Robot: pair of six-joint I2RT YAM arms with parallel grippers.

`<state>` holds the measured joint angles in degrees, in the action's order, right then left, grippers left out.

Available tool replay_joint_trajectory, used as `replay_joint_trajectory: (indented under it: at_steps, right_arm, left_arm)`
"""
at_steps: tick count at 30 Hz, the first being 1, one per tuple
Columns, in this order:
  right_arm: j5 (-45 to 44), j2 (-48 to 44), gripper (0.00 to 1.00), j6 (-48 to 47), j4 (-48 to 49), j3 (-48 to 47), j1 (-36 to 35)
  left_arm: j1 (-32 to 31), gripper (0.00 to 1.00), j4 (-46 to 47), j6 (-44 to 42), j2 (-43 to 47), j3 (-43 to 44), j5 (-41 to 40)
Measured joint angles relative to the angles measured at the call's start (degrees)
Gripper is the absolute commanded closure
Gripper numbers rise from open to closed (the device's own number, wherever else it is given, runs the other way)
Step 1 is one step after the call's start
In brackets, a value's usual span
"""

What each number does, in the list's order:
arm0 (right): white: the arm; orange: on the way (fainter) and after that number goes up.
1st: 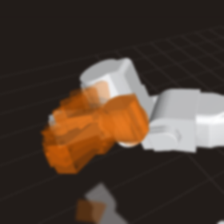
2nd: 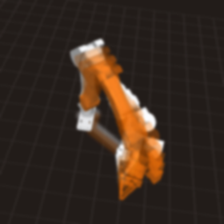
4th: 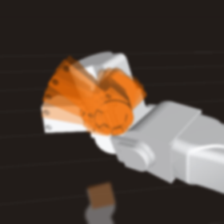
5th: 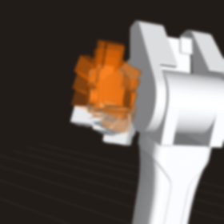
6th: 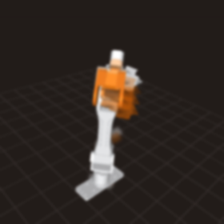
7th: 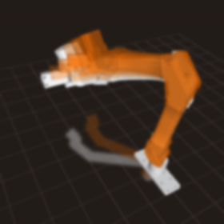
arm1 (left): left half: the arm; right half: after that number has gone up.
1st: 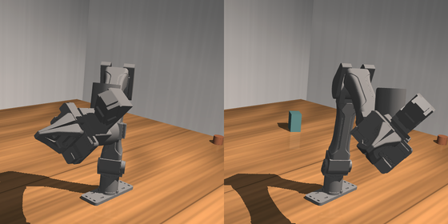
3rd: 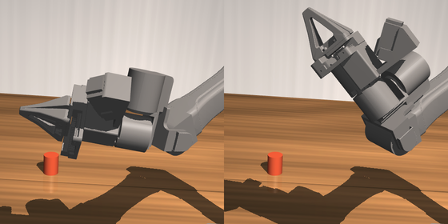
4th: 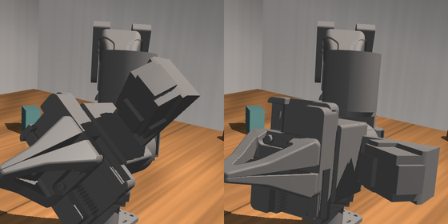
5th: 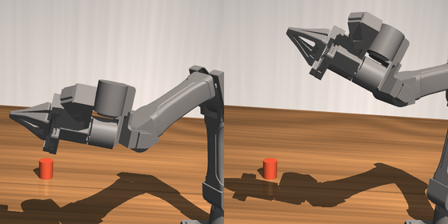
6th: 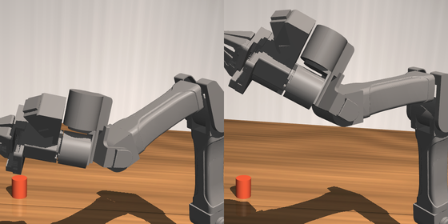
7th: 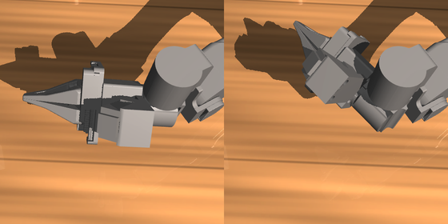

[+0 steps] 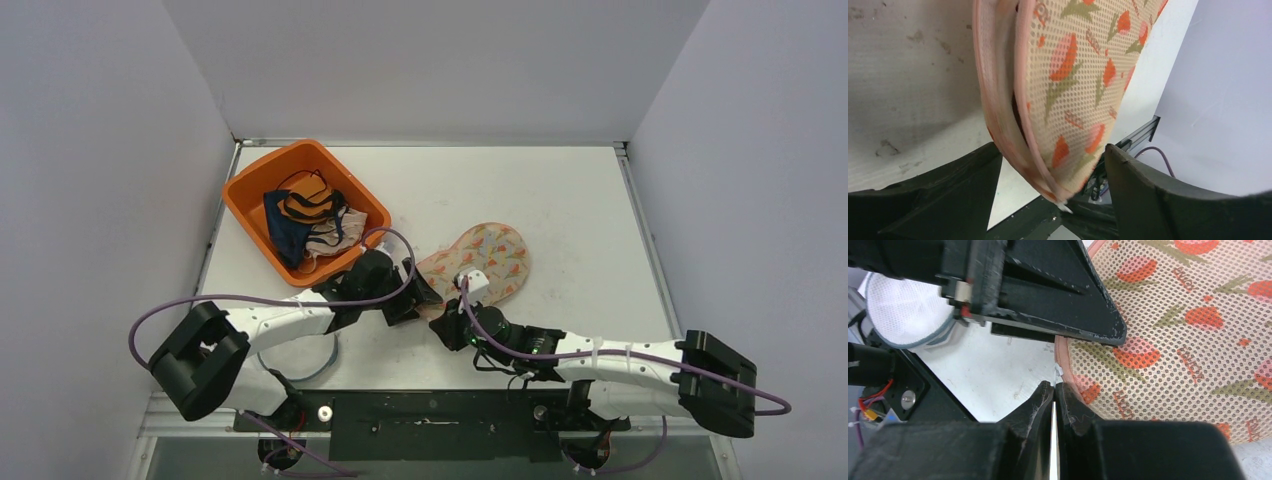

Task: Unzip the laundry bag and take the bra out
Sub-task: Unzip the laundry bag at the center of the board.

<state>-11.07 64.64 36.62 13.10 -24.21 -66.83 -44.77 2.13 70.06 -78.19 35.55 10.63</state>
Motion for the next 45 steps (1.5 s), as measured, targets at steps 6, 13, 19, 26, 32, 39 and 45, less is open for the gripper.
replay_joint_trajectory:
  at_steps: [6,13,19,26,32,39,45]
  right_arm:
    - [-0.2,-5.4,0.95,0.2,-1.0,1.0,-0.3]
    - [-0.5,-8.5,0.95,1.3,-2.6,3.6,-0.4]
    - [-0.9,-11.1,0.95,1.7,-4.4,4.3,-0.4]
    - [-2.9,-16.0,0.95,3.3,-7.6,7.3,-0.4]
    - [-6.0,-20.3,0.95,6.3,-11.0,9.8,-0.3]
    - [-8.5,-20.9,0.95,9.3,-13.4,10.2,-0.3]
    - [-9.9,-19.8,0.95,11.6,-14.0,11.2,-0.3]
  left_arm:
    - [0.3,0.78,1.3,1.0,-1.8,0.2,-0.5]
    - [0.4,1.00,1.7,1.7,-2.1,0.2,-0.5]
    - [0.8,1.00,1.7,1.8,-2.2,0.2,-0.5]
    - [2.1,1.00,1.7,1.8,-2.2,0.2,-0.1]
    - [2.4,1.00,2.0,1.8,-2.2,0.2,0.1]
    - [2.4,1.00,3.5,1.8,-2.2,-0.8,0.2]
    - [2.4,1.00,4.7,1.8,-2.6,-1.7,0.2]
